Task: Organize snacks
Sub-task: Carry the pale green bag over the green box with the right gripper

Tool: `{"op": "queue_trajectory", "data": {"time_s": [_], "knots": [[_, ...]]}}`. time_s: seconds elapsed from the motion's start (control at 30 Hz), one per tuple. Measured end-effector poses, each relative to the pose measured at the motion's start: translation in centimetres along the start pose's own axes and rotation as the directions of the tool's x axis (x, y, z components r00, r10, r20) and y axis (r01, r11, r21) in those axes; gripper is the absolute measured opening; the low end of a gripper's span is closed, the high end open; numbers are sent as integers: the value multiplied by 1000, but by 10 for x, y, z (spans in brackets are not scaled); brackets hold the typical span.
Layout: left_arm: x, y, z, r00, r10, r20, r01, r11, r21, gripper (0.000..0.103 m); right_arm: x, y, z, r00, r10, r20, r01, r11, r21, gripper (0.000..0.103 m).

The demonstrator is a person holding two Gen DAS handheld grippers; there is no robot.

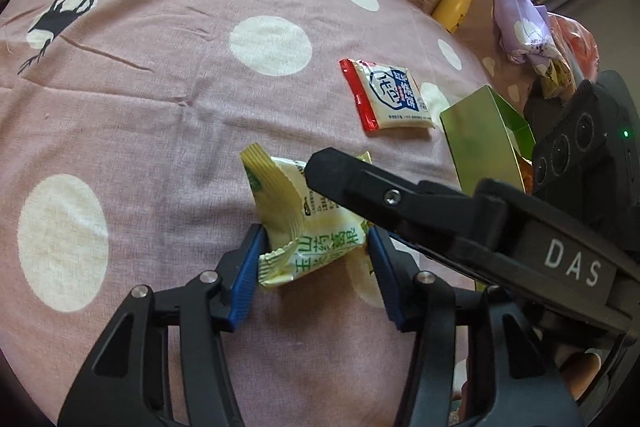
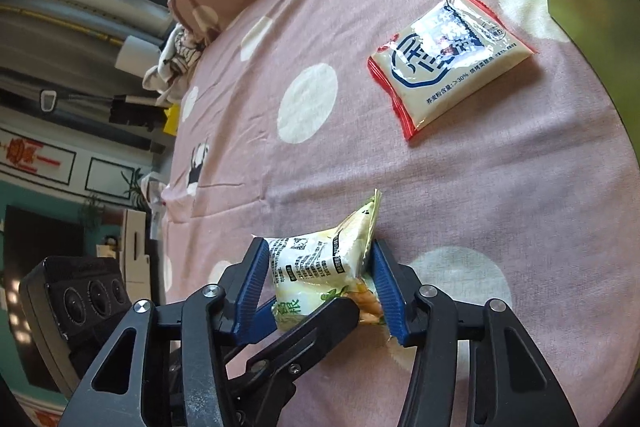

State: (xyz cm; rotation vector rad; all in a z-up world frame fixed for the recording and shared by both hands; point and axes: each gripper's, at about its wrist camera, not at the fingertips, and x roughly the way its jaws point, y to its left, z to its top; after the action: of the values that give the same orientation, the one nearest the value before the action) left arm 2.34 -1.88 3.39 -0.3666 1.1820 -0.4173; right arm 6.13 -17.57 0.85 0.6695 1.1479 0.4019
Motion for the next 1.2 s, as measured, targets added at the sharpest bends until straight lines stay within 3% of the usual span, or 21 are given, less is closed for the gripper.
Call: {"op": "queue_trajectory", "data": {"time_s": [0.13,0.3,0.67,0.83,1.0,1.2], "knots": [[-6,-10,-2,1000,7,24,-8,999,40,48,-9,5,-2,1000,-10,27,10,1000,-19,54],[-23,-34,-5,994,-6,110,-6,993,117,47,-40,16,-5,992,-11,126,20,998,-68,54],[-55,-100,-14,953,-126,276,38,952,303,47,-129,27,-16,924,-5,382,61,989,-134,54],[-54,-131,-13,941,-178,288,59,923,379,46,-162,14,-18,884,-7,468,62,993,-102,54],[-44,-160,-12,943,-213,254,78,887,455,46,-191,-11,-20,850,-11,527,44,998,-49,54],[-26,-199,-17,947,-255,195,113,833,541,46,-220,-41,-25,797,-76,599,54,997,54,54]]}}
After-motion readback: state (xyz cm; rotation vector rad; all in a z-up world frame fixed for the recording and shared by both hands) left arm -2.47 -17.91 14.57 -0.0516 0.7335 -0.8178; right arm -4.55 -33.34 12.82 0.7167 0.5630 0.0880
